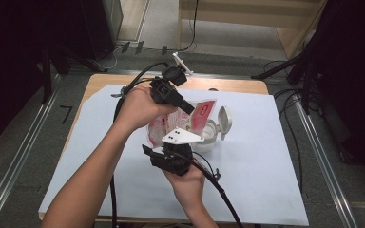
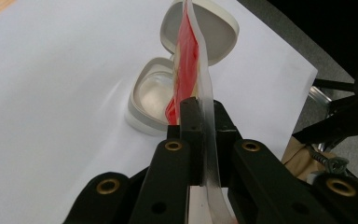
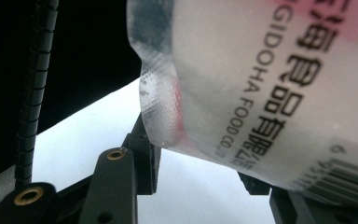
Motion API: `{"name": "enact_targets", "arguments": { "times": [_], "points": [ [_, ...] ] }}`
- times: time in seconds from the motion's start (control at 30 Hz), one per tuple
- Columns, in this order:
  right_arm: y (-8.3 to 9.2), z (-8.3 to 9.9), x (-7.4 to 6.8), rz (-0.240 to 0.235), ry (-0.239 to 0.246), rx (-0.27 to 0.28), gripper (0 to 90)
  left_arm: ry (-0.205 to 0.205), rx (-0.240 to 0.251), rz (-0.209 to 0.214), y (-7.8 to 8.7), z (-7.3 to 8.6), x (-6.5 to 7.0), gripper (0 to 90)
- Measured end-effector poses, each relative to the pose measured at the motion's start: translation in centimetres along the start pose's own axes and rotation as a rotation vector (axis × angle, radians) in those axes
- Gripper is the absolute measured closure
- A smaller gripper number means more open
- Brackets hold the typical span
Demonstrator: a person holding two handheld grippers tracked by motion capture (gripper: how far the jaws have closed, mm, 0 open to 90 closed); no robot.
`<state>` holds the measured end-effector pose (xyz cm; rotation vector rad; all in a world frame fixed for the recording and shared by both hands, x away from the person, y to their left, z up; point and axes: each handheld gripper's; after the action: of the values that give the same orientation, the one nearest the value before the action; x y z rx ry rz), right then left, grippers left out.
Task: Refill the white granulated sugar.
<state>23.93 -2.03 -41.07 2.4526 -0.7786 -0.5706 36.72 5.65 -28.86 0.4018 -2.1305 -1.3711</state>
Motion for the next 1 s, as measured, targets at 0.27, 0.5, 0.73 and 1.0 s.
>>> {"name": "enact_targets", "arguments": {
  "times": [0.27, 0.5, 0.73, 1.0],
  "points": [
    [0.1, -0.3, 0.0, 0.019, 0.002, 0.005, 56.8, -0.007, 0.011, -0.001, 0.3, -0.4, 0.1, 88.4],
    [0.5, -0.9, 0.5, 0.003, -0.02, 0.007, 56.8, -0.024, -0.031, -0.038, 0.2, -1.7, 0.2, 88.3],
    [0.8, -1.1, 0.9, -0.012, -0.034, 0.022, 56.6, -0.015, -0.049, -0.026, 0.3, -2.5, 0.4, 87.9],
    [1.2, -1.1, 1.0, -0.003, -0.026, 0.018, 56.5, -0.025, -0.035, -0.018, 0.4, -2.7, 0.6, 88.1]
  ]
}}
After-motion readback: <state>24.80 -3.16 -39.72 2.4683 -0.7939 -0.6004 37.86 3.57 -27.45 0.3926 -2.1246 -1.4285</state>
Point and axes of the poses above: each handheld gripper's, and its own axes: y roughly backward along the jaws, z roughly out of its underside, x roughly to its right, and after that the axes turned 12 degrees about -x, right-handed
